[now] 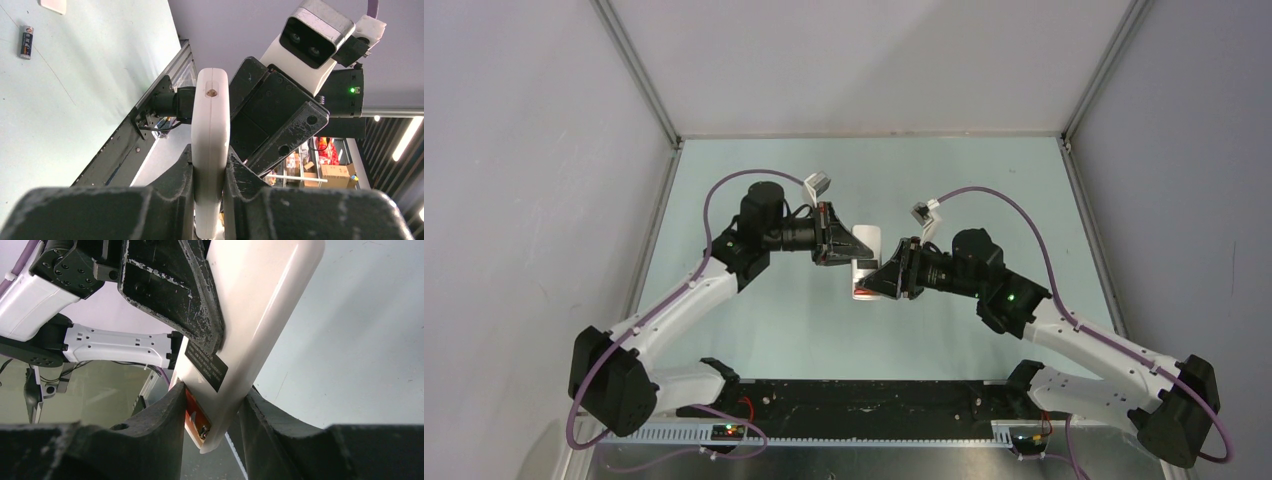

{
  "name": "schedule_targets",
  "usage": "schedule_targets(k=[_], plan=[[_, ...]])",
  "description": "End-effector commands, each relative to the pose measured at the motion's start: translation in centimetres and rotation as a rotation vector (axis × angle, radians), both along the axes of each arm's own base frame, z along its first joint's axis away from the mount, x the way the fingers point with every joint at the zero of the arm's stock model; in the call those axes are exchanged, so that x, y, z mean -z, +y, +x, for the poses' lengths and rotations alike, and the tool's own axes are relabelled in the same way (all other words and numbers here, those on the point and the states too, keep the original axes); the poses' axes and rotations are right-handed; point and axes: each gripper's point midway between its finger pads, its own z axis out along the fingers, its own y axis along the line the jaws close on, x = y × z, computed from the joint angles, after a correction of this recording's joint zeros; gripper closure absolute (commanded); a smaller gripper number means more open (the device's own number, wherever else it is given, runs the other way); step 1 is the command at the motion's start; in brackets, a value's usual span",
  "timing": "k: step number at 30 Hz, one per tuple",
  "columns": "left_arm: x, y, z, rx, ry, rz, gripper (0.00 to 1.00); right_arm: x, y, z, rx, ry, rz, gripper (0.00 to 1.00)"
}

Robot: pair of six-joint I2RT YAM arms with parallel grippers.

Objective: Load the batteries into the remote control

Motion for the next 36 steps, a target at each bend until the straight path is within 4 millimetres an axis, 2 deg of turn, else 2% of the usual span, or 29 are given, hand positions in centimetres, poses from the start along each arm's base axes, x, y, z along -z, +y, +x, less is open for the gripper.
schedule_targets(k=[1,3,8,10,14,18,25,28,31,36], plan=[[-1.8,-0.4,1.3,-0.036,-0.053,-0.023,1.0,-2.5,0.4,-1.2,-0.062,-0.093,0.062,0.63],[-1.9,-0.4,1.3,-0.033,-0.054,-0.025,1.0,-2.6,0.3,-1.0,-0.049,-0.082,0.068,0.59],[-2.0,-0.3,1.2,-0.03,-0.072,-0.025,1.0,-3.0,-0.1,-0.2,-0.001,-0.01,0.097,0.39],[-2.1,-0.3,1.1,-0.028,-0.079,-0.026,1.0,-3.4,-0.2,-0.3,-0.014,0.007,0.114,0.36],[-2.4,-0.2,1.1,-0.031,-0.087,-0.031,1.0,-3.7,-0.2,-0.7,-0.037,0.031,0.136,0.34],[-3.7,0.2,1.2,-0.04,-0.113,-0.05,1.0,-2.3,-0.7,-0.9,-0.044,0.127,0.194,0.33],[-6.2,1.1,1.2,-0.073,-0.173,-0.086,1.0,-3.3,-1.3,-0.5,0.003,0.145,0.278,0.36],[-6.1,1.2,1.1,-0.073,-0.169,-0.085,1.0,-3.9,-1.5,-0.2,0.028,0.129,0.299,0.36],[-5.8,1.2,1.1,-0.077,-0.162,-0.081,1.0,-4.5,-1.7,0.0,0.043,0.115,0.318,0.31],[-5.8,1.3,1.2,-0.08,-0.163,-0.081,1.0,-4.7,-1.8,0.4,0.073,0.132,0.332,0.29]])
